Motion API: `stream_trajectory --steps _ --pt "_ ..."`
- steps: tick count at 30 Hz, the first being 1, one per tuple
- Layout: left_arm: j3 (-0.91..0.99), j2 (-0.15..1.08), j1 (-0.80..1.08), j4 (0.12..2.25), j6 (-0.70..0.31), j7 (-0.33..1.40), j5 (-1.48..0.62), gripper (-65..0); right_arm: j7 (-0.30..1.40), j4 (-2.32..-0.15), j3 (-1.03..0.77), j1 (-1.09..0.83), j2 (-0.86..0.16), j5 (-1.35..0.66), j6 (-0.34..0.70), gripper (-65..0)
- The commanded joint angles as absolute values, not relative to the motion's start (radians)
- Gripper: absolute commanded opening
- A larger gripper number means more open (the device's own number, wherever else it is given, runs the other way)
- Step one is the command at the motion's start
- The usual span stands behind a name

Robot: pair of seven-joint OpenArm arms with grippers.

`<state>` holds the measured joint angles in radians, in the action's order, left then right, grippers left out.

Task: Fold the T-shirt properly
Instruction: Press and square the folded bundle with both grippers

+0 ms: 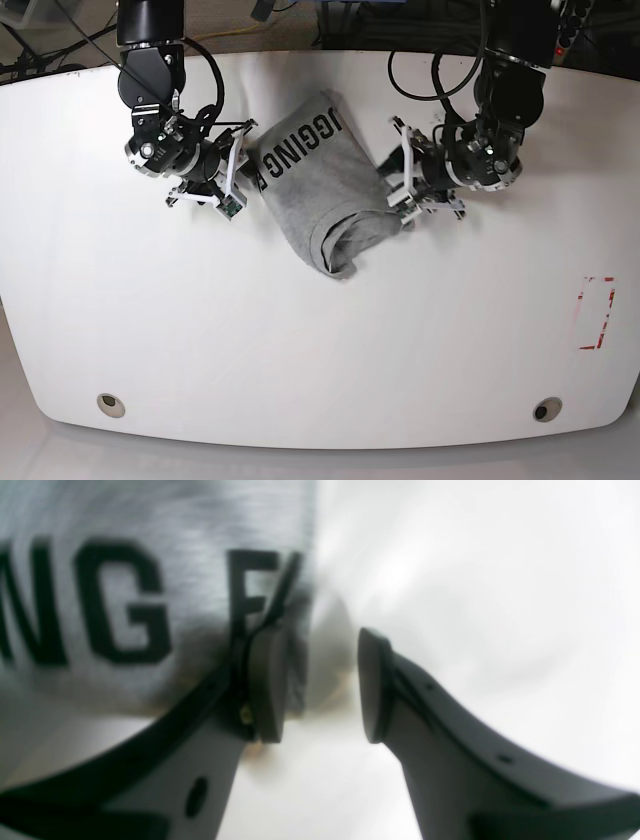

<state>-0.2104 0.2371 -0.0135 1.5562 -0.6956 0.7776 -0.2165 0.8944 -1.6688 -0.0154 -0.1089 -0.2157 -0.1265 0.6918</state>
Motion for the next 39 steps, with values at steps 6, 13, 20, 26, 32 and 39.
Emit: stream_trajectory --steps 6,13,20,26,32,39 --pt "-0.180 0.272 -0.056 1.600 -0.698 0.769 -0.240 -43.3 0.897 -1.733 -0.012 -0.177 -0.147 -0.125 0.698 -43.3" --pt "-0.131 0.282 -0.019 1.741 -0.698 0.782 -0.240 -43.1 0.897 -1.747 0.116 -0.216 -0.099 -0.127 0.698 -43.3" --pt "-0.125 0.229 0.025 1.834 -0.698 0.834 -0.236 -42.8 0.897 -1.834 0.119 -0.248 -0.064 -0.127 0.698 -43.3" --pt "-0.133 0.145 0.067 1.836 -0.572 0.831 -0.234 -36.8 0.897 -1.879 0.085 -0.248 -0.101 -0.128 0.698 -43.3" --pt "-0.130 0.048 0.119 1.799 -0.464 0.782 -0.236 -20.0 0.897 -1.874 0.004 -0.240 -0.107 -0.128 0.698 -43.1" --pt "-0.232 0.045 0.140 1.652 -0.323 0.622 -0.236 -17.6 0.912 -1.874 -0.064 -0.228 -0.104 -0.128 0.698 -43.1"
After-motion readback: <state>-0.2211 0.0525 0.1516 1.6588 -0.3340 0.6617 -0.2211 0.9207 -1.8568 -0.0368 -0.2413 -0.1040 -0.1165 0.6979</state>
